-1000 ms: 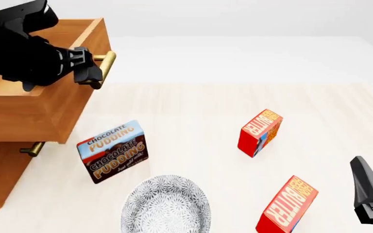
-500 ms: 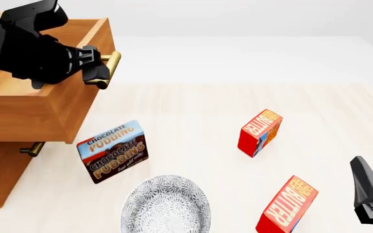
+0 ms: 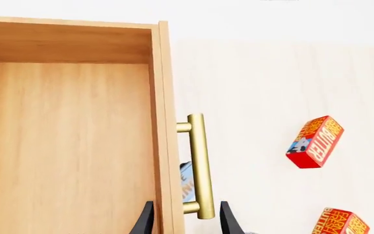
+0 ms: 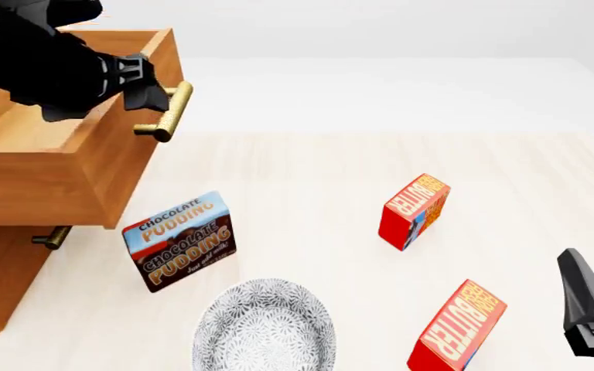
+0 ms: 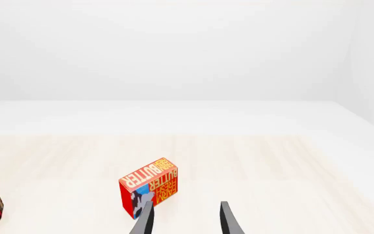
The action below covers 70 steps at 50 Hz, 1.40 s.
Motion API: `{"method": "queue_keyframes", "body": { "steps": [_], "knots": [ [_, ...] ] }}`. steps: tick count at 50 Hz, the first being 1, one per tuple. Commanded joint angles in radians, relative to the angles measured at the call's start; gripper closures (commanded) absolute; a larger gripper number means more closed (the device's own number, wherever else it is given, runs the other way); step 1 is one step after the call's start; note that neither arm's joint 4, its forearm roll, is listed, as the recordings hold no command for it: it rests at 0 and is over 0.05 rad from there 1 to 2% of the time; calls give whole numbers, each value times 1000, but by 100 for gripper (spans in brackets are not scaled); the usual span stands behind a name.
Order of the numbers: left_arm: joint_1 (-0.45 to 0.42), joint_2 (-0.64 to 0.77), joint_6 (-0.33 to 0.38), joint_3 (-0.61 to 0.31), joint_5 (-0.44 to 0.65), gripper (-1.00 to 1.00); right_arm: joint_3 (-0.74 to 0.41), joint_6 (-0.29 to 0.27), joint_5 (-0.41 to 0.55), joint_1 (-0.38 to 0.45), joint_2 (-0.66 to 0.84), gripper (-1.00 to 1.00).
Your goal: Put the butter at the front in the top drawer of the cabinet and close it.
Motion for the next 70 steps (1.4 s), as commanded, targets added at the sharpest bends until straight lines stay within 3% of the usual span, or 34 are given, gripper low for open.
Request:
{"method": "queue_keyframes", "body": {
  "steps": [1,13,18,23,25,27,42,47,57,70],
  "knots": [
    [21,-7,43,-71,68,-100,1,0,-2,0,1,-100],
    [18,-25,74,-124,121,-100,1,0,-2,0,1,-100],
    [-17,-14,103,-181,149,-100,1,0,1,0,-1,-100],
    [-58,-11,87,-197,157,-100,1,0,1,0,-2,-100],
    [-90,-18,85,-247,162,-100,1,0,1,0,-2,-100],
    [-73,-17,129,-283,185,-100,1,0,1,0,-1,-100],
    [-173,36,183,-392,221,-100,0,0,1,0,-1,-100],
    [-159,34,228,-396,219,-100,0,0,2,0,-2,-100],
    [-268,72,204,-363,121,-100,0,0,4,0,-4,-100],
    [-349,140,159,-339,46,-100,0,0,4,0,-4,-100]
  ]
}}
